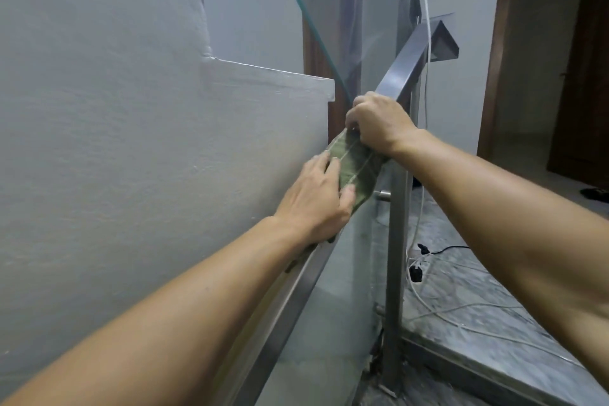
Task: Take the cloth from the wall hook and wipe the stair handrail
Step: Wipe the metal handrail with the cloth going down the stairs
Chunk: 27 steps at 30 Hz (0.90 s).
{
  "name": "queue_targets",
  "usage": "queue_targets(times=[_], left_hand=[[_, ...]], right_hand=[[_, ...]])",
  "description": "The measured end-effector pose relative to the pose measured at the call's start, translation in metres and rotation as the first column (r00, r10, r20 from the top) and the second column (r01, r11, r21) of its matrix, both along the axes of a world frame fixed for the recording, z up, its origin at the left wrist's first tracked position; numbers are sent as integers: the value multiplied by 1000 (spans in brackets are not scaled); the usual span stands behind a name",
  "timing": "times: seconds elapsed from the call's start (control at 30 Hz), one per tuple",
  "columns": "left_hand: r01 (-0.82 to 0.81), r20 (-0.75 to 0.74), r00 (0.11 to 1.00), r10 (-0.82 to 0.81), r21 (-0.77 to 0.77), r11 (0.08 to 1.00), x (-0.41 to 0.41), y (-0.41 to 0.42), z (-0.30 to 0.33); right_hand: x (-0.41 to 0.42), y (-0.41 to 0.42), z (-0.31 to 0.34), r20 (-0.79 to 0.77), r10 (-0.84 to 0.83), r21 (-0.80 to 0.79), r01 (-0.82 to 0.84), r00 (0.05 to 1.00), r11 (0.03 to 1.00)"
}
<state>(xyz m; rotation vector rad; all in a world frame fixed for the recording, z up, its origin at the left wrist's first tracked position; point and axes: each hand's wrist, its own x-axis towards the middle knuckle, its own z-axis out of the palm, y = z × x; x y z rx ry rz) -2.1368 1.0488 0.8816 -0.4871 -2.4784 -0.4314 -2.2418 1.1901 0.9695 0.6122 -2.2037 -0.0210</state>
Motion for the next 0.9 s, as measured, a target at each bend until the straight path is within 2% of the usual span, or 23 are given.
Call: queue_targets(times=[0.1, 0.27, 0.37, 0.57, 0.9], left_hand=[[-49, 190, 981, 45, 13, 999, -14, 11, -7], [-110, 168, 980, 109, -3, 994, -16, 9, -18], [-142, 157, 977, 141, -6, 990, -3, 5, -29], [-203, 175, 965, 197, 14, 979, 40, -14, -56], [-281, 164, 945, 282, -30, 959, 117, -60, -120]], right_hand=[[-9, 12, -7, 93, 83, 41, -87, 992, 995], [-7, 22, -23, 282, 123, 95, -155, 951, 983], [0, 19, -36, 284, 93, 191, -151, 954, 970], [35, 1, -63, 222, 177, 225, -227, 959, 947], [108, -39, -114, 282, 239, 308, -324, 929, 895]])
